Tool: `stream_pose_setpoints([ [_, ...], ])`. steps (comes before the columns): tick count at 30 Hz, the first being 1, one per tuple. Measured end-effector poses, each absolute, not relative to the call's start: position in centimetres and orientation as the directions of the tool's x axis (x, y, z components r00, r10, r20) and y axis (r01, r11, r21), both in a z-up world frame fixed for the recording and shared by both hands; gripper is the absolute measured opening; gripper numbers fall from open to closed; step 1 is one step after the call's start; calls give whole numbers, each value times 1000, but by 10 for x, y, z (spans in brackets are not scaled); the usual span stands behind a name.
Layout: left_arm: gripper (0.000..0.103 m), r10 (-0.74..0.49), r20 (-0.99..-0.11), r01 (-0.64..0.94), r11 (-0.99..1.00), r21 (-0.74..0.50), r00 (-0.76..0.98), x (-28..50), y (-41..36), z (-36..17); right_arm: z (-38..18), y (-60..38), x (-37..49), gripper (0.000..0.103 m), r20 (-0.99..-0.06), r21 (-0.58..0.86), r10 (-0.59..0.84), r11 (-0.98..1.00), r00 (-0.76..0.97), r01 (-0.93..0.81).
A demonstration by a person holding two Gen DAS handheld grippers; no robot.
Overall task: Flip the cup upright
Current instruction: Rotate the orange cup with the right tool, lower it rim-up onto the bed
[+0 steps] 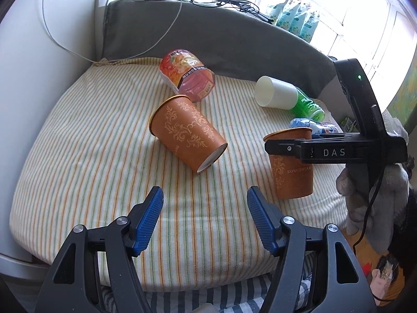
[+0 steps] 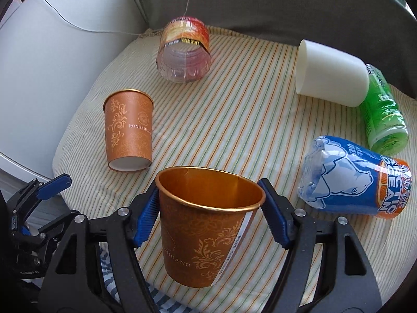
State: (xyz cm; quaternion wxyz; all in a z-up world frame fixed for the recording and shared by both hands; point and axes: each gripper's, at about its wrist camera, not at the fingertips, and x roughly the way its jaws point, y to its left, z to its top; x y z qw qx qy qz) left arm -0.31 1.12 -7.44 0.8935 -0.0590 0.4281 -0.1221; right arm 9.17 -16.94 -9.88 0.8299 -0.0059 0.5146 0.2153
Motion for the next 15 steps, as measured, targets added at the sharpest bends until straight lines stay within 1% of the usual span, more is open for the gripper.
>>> stream_pose_setpoints([
  [7, 67, -258, -740, 170, 966, -194, 621, 0, 4, -67, -89, -176, 80, 74, -771, 171, 345, 921, 535, -349],
  [15, 67, -249, -737, 172, 968, -181, 628, 1, -2, -65, -88, -175, 73, 74, -703, 137, 341, 926, 624, -351],
])
